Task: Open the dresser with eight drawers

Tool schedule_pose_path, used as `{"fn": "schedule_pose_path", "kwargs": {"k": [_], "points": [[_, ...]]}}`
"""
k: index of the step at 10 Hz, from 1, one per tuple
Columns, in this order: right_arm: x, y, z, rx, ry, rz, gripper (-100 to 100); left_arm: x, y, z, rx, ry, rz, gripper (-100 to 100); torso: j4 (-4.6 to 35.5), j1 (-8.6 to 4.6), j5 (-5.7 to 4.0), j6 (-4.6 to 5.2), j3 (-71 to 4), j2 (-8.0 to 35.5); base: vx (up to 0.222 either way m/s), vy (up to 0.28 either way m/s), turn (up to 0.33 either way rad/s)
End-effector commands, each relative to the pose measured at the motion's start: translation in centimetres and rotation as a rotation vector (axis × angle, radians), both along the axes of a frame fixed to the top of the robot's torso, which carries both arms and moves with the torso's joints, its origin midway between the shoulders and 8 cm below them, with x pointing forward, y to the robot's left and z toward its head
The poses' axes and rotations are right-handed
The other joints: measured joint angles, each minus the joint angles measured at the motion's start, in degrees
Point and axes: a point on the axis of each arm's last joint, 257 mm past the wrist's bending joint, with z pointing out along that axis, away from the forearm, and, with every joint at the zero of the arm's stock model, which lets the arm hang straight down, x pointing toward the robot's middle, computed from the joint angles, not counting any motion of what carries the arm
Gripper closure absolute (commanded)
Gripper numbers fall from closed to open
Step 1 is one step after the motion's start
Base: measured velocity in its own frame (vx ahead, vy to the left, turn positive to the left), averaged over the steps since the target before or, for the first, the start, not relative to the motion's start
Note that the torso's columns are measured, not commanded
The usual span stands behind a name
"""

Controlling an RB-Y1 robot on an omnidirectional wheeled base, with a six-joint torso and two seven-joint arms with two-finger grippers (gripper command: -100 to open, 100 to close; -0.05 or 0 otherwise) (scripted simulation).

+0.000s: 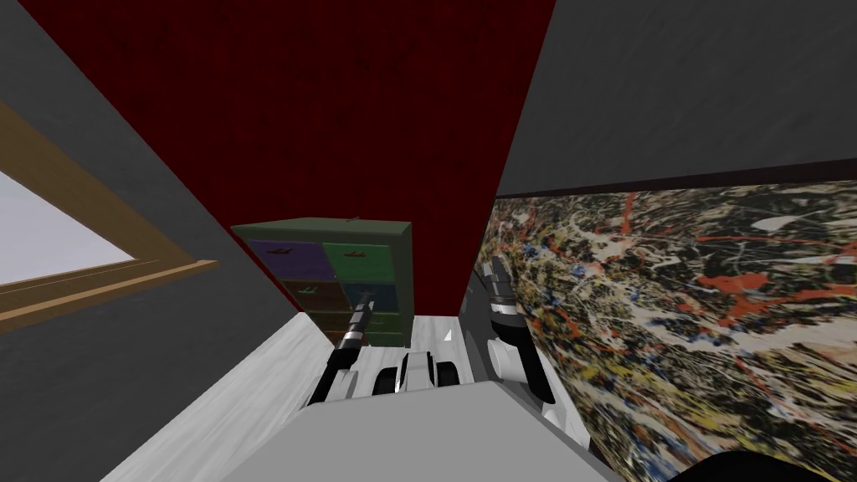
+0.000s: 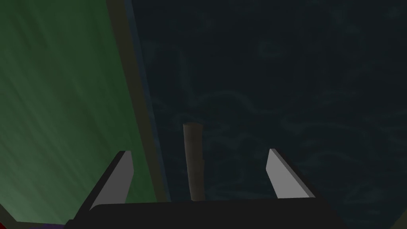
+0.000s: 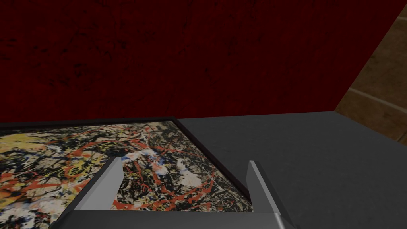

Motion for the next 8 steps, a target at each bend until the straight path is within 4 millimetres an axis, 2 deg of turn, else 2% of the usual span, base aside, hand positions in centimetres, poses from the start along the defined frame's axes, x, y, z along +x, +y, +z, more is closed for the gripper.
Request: {"fn": "schedule_pose_path", "kwargs": {"k": [1, 3, 7, 8], "points": [[0.0, 0.0, 0.0, 0.000, 0.000, 0.000, 0, 0.2, -1.3, 0.1, -0.067, -0.010, 0.022, -100, 0.0, 0.00, 0.00, 0.00, -0.1, -0.1, 0.000, 0.000, 0.000], [0.0, 0.0, 0.0, 0.000, 0.000, 0.000, 0, 0.3, -2.2, 0.2, -0.110, -0.016, 0.036, -100, -0.1, -0.04, -0.01, 0.00, -0.2, -0.3, 0.000, 0.000, 0.000], [0.0, 0.0, 0.0, 0.000, 0.000, 0.000, 0, 0.6, -2.0, 1.0, -0.100, -0.016, 0.034, -100, -0.1, -0.02, 0.00, -0.01, -0.3, -0.5, 0.047, 0.004, -0.006], [0.0, 0.0, 0.0, 0.000, 0.000, 0.000, 0, 0.4, -2.0, 0.4, -0.099, -0.014, 0.033, 100, -0.1, -0.04, -0.01, -0.01, -0.2, -0.3, -0.035, -0.002, 0.016]]}}
